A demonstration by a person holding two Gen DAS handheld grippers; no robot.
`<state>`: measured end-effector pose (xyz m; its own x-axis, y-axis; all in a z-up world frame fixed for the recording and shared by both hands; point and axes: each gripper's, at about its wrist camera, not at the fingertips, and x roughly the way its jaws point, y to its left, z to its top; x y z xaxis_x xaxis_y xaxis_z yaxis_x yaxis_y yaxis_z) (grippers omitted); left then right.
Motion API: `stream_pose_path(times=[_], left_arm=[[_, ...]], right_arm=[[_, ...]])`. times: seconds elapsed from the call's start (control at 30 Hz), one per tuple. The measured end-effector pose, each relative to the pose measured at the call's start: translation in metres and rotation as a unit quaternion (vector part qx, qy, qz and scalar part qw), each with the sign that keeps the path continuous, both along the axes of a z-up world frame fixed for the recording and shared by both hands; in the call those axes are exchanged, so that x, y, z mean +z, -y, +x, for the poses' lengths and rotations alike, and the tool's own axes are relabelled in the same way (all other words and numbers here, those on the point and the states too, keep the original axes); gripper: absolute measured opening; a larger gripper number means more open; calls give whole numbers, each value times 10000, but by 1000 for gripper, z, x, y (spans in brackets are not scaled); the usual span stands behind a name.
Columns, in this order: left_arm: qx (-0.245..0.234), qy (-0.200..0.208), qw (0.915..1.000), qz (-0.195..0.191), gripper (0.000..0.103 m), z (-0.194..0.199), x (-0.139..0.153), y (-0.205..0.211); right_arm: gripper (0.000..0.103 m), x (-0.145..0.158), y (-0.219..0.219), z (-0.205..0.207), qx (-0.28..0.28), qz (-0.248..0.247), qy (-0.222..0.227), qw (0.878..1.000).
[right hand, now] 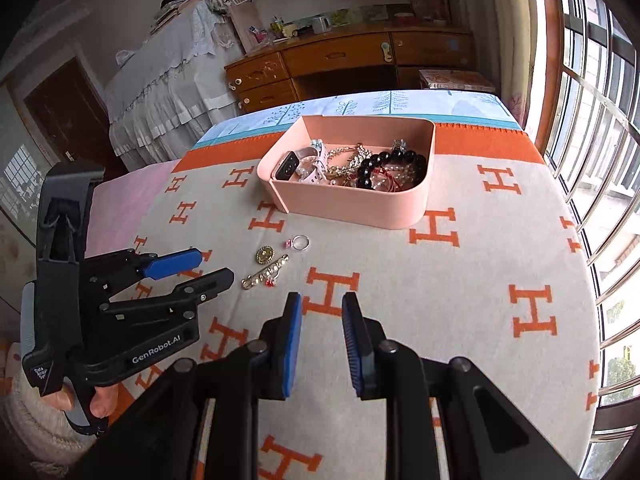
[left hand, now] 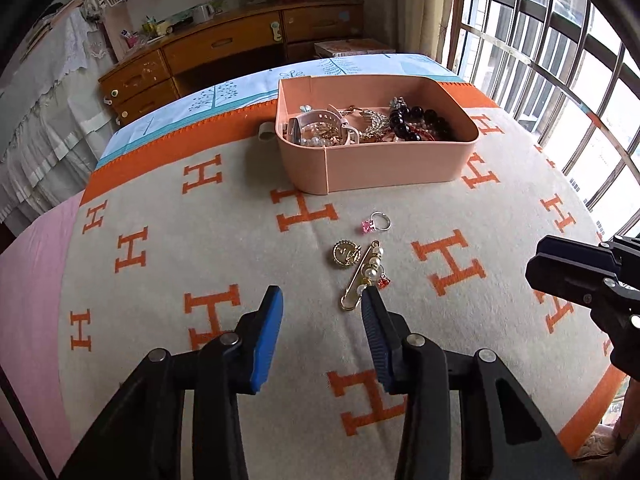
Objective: Organize jewelry
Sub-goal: 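Move the left gripper to the pearl safety-pin brooch and grasp it, then lift the pin brooch with the left gripper while the right gripper grasps the gold coin pendant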
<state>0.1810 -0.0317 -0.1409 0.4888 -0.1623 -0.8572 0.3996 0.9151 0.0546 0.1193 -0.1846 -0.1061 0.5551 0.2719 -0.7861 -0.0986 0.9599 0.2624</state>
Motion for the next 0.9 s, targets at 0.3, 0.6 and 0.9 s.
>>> stream_pose_path(times=[0.3,0.6,0.9], left_arm=[[-231,-184,9993,243,39,9,-18,20],[-274,-206,9988,362,39,17,-22,29],[-208,-635,9975,-217,9,27,-22,23]], right_arm=[[21,-21,6,-6,50,194,-161,9997],[21,-34,16,0,31,411,-232,9989],[21,-39,24,1,-7,568,-250,9981]])
